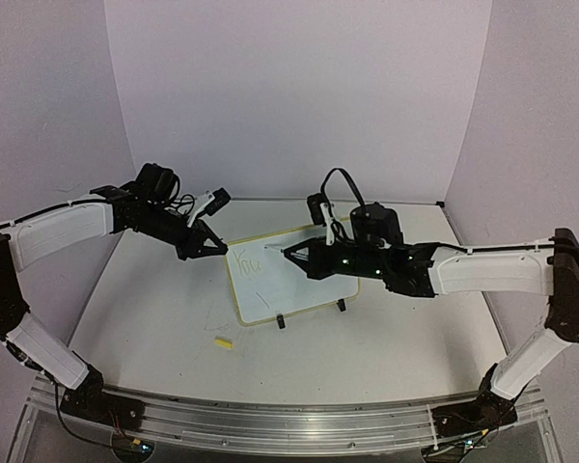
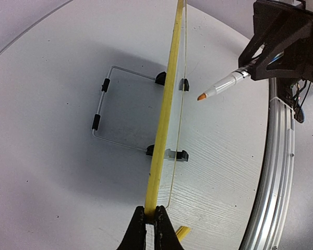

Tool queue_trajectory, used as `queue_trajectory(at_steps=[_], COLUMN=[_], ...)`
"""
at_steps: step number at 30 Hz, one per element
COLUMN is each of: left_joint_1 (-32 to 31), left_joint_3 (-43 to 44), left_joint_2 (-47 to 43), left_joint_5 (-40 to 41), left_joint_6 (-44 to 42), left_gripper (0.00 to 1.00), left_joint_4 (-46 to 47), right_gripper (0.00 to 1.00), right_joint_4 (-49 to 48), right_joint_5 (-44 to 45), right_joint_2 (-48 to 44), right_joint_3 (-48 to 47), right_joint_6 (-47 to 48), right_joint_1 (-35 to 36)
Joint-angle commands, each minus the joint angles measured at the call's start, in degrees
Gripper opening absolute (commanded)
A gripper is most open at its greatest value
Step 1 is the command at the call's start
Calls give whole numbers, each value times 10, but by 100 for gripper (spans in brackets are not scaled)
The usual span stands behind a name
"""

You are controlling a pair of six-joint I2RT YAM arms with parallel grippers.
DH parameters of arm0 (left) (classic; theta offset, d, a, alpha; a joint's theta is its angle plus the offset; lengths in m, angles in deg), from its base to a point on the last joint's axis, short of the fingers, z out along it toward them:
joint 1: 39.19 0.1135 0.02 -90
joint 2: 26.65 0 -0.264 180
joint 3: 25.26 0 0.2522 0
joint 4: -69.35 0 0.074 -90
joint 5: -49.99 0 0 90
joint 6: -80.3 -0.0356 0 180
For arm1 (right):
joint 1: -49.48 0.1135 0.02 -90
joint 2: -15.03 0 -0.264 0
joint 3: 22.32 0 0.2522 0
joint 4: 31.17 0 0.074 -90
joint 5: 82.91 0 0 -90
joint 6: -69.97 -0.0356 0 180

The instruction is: Write a sentence on the whiteboard

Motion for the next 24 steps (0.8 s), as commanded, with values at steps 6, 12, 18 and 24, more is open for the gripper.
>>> queue_trajectory(at_steps=[6,12,18,24], left_joint_1=[-1,-1,-1,-1], left_joint_3=[-1,-1,-1,-1], left_joint_2=[-15,-15,-15,-15], left_joint_5=[12,12,12,12], left_joint_6=[-16,-16,-17,-17], left_gripper=[0,0,0,0], left_joint_4=[0,0,-1,-1], right_gripper=[0,0,0,0], right_joint_4=[-15,-16,-14,-8], right_joint_5=[-2,14,39,54], right_joint_2=[34,40,40,34], right_joint_3=[-36,-38,-33,-21], right_joint_6=[4,1,-6,-11], right_joint_1=[-1,-1,-1,-1])
